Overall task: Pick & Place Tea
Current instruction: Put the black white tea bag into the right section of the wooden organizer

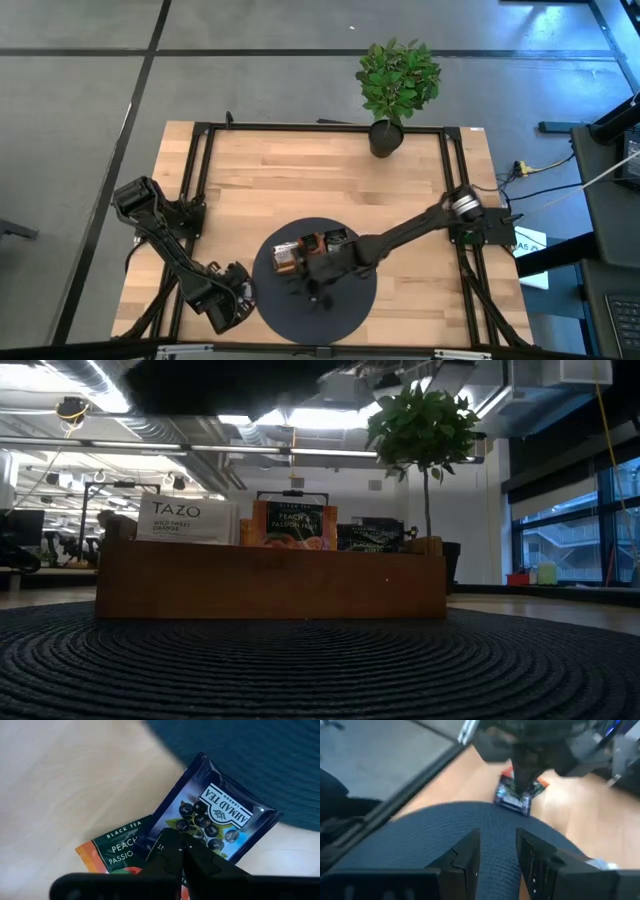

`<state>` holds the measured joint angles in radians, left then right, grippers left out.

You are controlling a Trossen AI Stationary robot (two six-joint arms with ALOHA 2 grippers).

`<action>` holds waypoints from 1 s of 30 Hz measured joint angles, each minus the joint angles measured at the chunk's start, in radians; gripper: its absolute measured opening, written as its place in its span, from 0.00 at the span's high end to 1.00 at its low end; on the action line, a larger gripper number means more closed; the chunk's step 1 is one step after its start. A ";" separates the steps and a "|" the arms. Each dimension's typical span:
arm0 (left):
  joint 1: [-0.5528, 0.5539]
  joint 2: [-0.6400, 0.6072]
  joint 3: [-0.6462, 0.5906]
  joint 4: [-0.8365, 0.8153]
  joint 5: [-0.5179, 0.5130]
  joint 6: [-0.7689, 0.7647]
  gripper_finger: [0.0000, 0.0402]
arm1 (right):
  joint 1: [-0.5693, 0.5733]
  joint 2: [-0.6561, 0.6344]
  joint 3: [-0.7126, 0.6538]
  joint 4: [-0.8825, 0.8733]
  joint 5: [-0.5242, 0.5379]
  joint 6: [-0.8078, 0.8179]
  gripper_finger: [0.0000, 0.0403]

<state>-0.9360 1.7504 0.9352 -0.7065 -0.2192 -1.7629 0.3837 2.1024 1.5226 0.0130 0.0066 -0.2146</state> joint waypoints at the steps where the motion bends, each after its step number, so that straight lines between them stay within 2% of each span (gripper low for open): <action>1: 0.000 0.001 0.000 0.014 -0.012 0.018 0.99 | -0.001 0.038 0.047 -0.022 0.000 0.000 0.69; 8: 0.002 0.001 0.000 0.078 -0.074 0.119 0.99 | 0.027 0.264 0.367 -0.193 0.000 -0.001 0.69; 14: 0.003 0.002 0.000 0.139 -0.083 0.206 0.98 | 0.058 0.407 0.528 -0.218 0.000 -0.112 0.69; 21: 0.002 0.002 0.000 0.148 -0.095 0.225 0.99 | 0.059 0.462 0.600 -0.211 0.005 -0.185 0.69; 26: 0.002 0.003 0.000 0.184 -0.096 0.225 0.98 | 0.063 0.463 0.600 -0.207 0.105 -0.320 0.69; 30: 0.002 0.003 0.000 0.189 -0.102 0.225 0.99 | 0.067 0.482 0.600 -0.198 0.106 -0.394 0.69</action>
<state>-0.9344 1.7531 0.9352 -0.5179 -0.3210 -1.5383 0.4508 2.5848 2.1231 -0.1850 0.1131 -0.6084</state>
